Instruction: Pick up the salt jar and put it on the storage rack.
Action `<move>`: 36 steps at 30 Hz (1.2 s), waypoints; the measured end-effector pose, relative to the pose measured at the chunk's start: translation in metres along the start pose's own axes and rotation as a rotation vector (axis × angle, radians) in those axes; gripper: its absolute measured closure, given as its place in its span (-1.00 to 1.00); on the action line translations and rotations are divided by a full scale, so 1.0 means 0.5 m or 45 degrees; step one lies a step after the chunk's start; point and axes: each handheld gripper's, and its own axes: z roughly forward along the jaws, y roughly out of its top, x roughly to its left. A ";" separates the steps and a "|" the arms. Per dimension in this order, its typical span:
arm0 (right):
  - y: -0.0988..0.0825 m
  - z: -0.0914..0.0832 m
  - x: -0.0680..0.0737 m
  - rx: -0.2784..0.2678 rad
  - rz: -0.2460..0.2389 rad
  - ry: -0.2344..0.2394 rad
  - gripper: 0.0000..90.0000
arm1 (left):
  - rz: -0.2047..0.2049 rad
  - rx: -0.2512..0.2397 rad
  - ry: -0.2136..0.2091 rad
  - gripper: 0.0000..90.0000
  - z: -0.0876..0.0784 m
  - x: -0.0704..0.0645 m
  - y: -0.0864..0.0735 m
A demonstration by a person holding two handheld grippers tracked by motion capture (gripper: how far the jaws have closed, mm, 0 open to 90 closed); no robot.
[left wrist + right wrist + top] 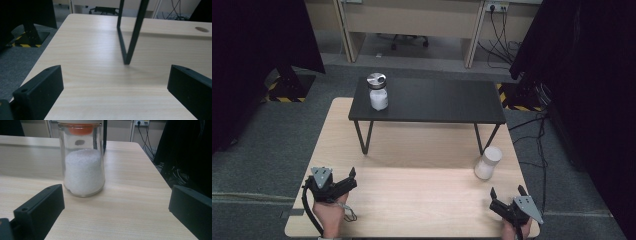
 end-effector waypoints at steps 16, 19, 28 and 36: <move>0.004 0.002 0.006 0.017 -0.018 -0.014 -0.99 | -0.004 0.070 0.027 -1.00 0.012 0.039 -0.049; 0.003 0.002 0.008 0.015 -0.019 -0.020 -0.99 | -0.010 0.080 0.016 -1.00 0.016 0.043 -0.052; -0.002 -0.001 0.007 -0.006 -0.001 -0.026 -0.99 | 0.001 0.111 0.021 -1.00 0.025 0.053 -0.061; -0.005 -0.002 0.009 -0.017 -0.003 -0.032 -0.99 | 0.005 0.134 0.008 -1.00 0.030 0.056 -0.062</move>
